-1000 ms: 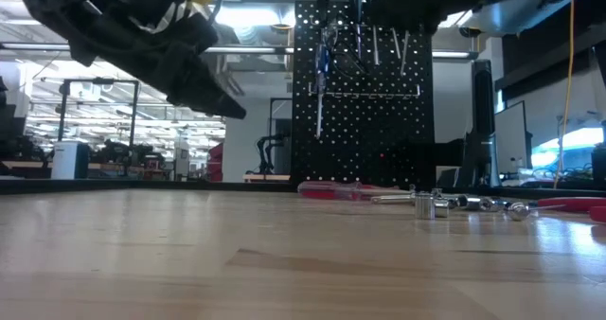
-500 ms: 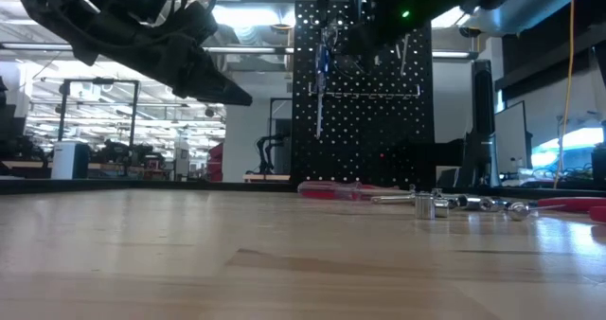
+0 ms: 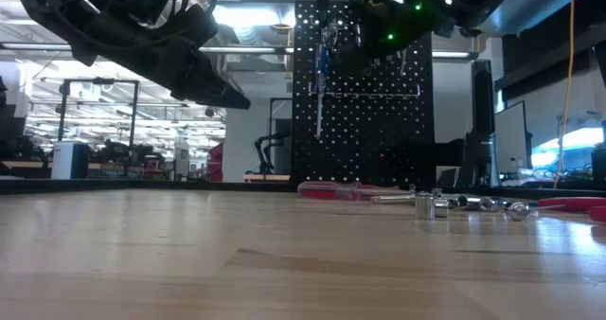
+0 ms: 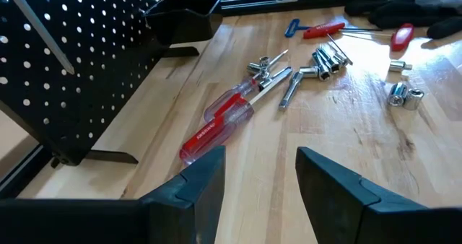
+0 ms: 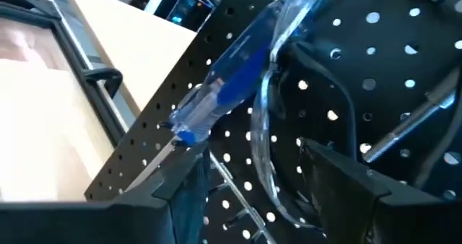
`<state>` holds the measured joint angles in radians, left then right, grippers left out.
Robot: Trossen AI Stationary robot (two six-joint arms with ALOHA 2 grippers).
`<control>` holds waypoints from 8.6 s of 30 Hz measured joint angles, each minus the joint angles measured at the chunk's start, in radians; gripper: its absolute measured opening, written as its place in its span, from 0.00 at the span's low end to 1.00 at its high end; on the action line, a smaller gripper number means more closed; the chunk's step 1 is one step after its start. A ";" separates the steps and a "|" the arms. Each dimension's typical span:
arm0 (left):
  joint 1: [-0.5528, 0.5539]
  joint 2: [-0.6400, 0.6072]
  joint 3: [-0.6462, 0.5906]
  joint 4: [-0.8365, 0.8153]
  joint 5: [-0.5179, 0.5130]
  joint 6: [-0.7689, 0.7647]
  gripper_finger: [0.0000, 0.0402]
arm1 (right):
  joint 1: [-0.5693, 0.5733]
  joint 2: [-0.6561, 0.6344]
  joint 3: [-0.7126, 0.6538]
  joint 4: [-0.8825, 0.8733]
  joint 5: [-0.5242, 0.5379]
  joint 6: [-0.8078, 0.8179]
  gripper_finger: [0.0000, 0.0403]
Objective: Hang tools onto peg board
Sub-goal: Remove the black safety glasses from the peg board, then hang the red transparent screwdriver on the peg board
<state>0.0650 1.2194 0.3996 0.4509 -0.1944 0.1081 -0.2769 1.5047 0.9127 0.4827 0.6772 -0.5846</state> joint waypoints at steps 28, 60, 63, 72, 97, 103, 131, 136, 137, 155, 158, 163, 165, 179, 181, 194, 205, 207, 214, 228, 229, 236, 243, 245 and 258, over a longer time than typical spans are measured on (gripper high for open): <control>0.000 0.000 0.000 0.001 0.000 0.003 0.40 | -0.022 -0.001 0.000 0.047 -0.068 0.023 0.04; -0.002 0.001 0.000 -0.023 0.000 -0.027 0.40 | 0.393 -0.118 0.125 -0.582 -0.351 0.412 0.02; -0.002 0.001 0.000 -0.023 0.000 -0.026 0.40 | 0.412 -0.097 0.125 -0.689 -0.538 0.578 0.02; -0.002 0.001 0.000 -0.039 0.000 -0.026 0.40 | 0.387 0.155 0.124 -0.617 -0.847 0.718 0.02; -0.002 0.001 0.000 -0.104 0.000 -0.060 0.40 | 0.329 0.341 0.124 -0.534 -0.872 0.821 0.22; -0.002 0.000 0.000 -0.105 0.000 -0.060 0.40 | 0.305 0.254 0.137 -0.625 -0.948 0.838 0.33; -0.002 0.000 0.000 -0.105 0.000 -0.071 0.40 | 0.139 0.152 0.060 -0.845 -0.572 0.797 0.49; -0.002 0.000 0.000 -0.103 0.000 -0.071 0.40 | 0.139 0.225 0.059 -0.824 -0.601 0.778 0.42; -0.002 0.000 0.000 -0.104 0.000 -0.071 0.40 | 0.139 0.237 0.059 -0.824 -0.599 0.772 0.40; -0.002 0.000 0.000 -0.103 0.000 -0.071 0.40 | 0.140 0.299 0.061 -0.818 -0.536 0.738 0.06; -0.002 0.000 0.000 -0.104 0.000 -0.071 0.40 | 0.141 0.297 0.061 -0.818 -0.520 0.734 0.05; -0.002 0.000 0.000 -0.104 0.000 -0.072 0.40 | 0.139 0.251 0.056 -0.835 -0.486 0.744 0.07; -0.002 0.000 0.000 -0.104 0.000 -0.073 0.40 | 0.145 0.211 0.056 -0.835 -0.472 0.746 0.05; -0.002 0.000 0.000 -0.104 0.000 -0.086 0.40 | 0.315 -0.078 0.000 -0.815 -0.154 0.839 0.05; -0.002 0.000 0.000 -0.105 0.000 -0.086 0.40 | 0.337 -0.111 -0.063 -0.713 -0.091 0.864 0.05; -0.033 0.000 0.000 -0.131 0.000 -0.126 0.40 | 0.373 0.017 -0.409 0.568 0.212 0.782 0.05; -0.109 0.000 0.000 -0.117 0.000 -0.100 0.40 | 0.275 0.317 -0.283 1.051 0.202 0.571 0.05; -0.112 0.000 0.000 -0.119 0.000 -0.094 0.40 | 0.250 0.360 -0.233 1.088 0.191 0.550 0.05; -0.113 0.000 0.000 -0.121 -0.003 -0.082 0.40 | 0.195 0.449 -0.155 1.088 0.164 0.485 0.05; -0.113 0.000 0.000 -0.128 -0.004 -0.121 0.40 | 0.116 0.481 -0.174 1.088 0.128 0.501 0.05; -0.113 0.000 0.000 -0.128 -0.004 -0.125 0.40 | 0.112 0.481 -0.174 1.088 0.132 0.501 0.05; -0.114 0.000 0.000 -0.136 -0.004 -0.134 0.40 | 0.077 0.475 -0.174 1.087 0.124 0.525 0.05; -0.113 0.000 0.000 -0.133 -0.004 -0.135 0.40 | 0.058 0.475 -0.174 1.087 0.124 0.527 0.05; -0.113 0.000 0.000 -0.125 -0.004 -0.135 0.40 | 0.053 0.475 -0.174 1.078 0.117 0.528 0.05; -0.113 0.000 0.000 -0.126 -0.004 -0.132 0.40 | 0.012 0.475 -0.174 1.018 0.087 0.578 0.05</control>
<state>-0.0483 1.2194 0.3996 0.3252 -0.1982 -0.0235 -0.2647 1.9793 0.7391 1.5011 0.7640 -0.0069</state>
